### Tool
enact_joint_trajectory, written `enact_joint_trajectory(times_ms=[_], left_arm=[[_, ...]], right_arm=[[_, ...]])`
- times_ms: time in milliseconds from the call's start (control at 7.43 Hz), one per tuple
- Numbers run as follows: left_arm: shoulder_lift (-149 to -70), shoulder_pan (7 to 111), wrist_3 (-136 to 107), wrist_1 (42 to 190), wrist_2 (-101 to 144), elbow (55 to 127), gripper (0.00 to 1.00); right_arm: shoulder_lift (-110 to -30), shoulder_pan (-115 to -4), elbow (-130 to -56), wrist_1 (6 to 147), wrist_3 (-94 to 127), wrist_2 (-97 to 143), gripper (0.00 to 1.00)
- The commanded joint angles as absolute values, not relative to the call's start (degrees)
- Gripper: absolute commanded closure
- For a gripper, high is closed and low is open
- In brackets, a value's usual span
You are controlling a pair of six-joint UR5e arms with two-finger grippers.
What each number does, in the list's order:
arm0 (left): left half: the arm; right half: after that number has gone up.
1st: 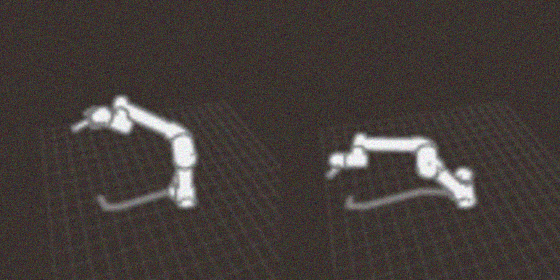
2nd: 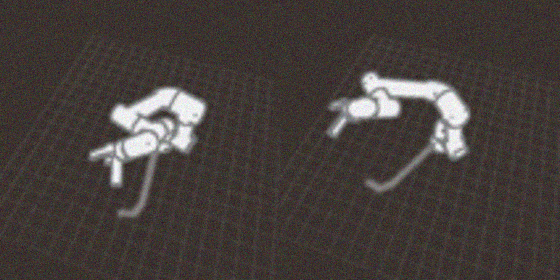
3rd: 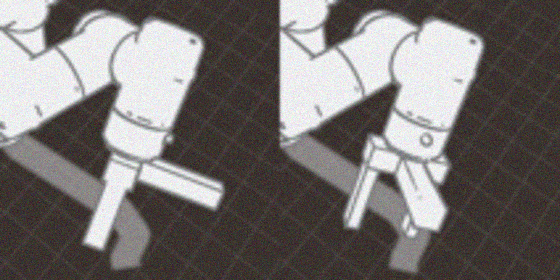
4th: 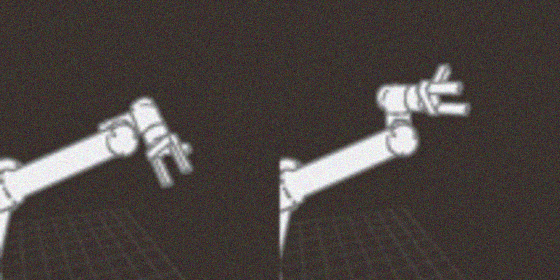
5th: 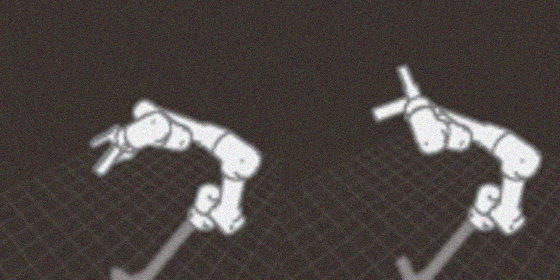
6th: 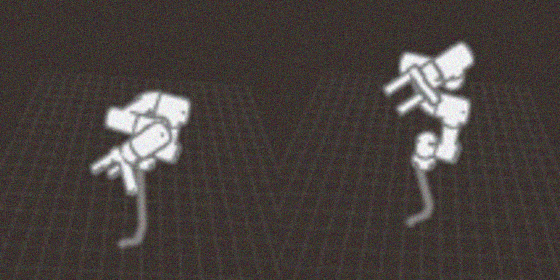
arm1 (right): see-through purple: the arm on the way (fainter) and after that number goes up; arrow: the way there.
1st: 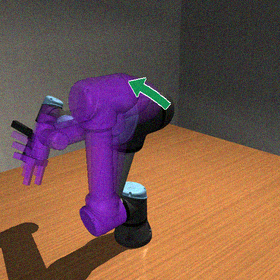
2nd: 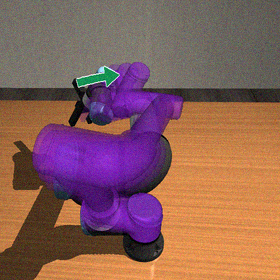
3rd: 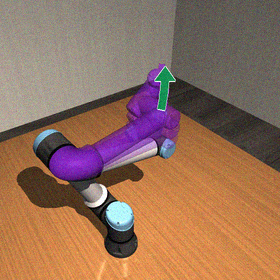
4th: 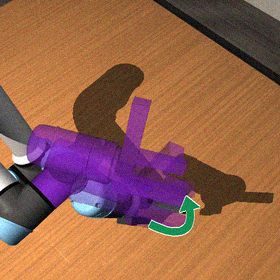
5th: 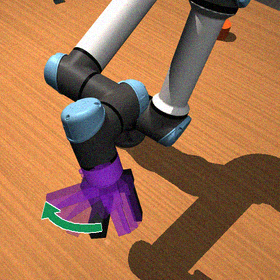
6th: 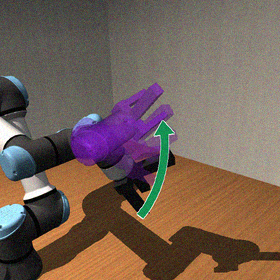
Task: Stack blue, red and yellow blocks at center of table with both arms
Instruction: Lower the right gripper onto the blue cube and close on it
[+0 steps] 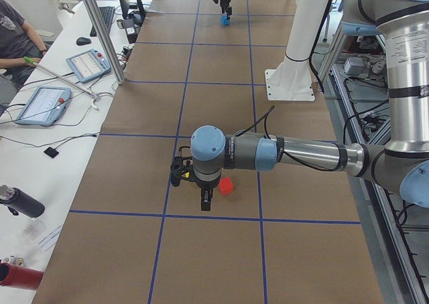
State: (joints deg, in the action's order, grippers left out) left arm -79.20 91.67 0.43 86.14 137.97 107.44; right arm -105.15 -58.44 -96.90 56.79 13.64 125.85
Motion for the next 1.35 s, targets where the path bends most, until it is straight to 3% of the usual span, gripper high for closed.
enact_joint_trajectory(times_ms=[0,269,673,807,942,1076,1211], left_arm=[[-79.2,91.7,0.4,86.1,137.9,107.5,0.00],[-79.2,91.7,0.4,86.1,138.0,107.4,0.00],[-79.2,91.7,0.4,86.1,137.9,107.5,0.00],[-79.2,91.7,0.4,86.1,137.9,107.5,0.00],[-79.2,91.7,0.4,86.0,138.0,107.6,0.00],[-79.3,91.7,0.4,86.0,138.0,107.6,0.00],[-79.3,91.7,0.3,86.0,138.1,107.8,0.00]], right_arm=[[-104.2,-57.8,-96.6,56.7,13.7,126.8,0.03],[-103.8,-57.3,-96.2,56.7,13.6,126.8,0.06],[-103.2,-57.2,-95.3,56.7,13.4,126.9,0.46],[-103.2,-57.3,-94.9,56.7,13.1,126.8,0.65],[-103.2,-57.3,-94.6,56.6,13.0,126.8,0.92],[-103.1,-57.3,-94.7,56.6,13.0,126.8,1.00],[-102.5,-57.3,-95.7,56.9,13.6,127.1,1.00]])
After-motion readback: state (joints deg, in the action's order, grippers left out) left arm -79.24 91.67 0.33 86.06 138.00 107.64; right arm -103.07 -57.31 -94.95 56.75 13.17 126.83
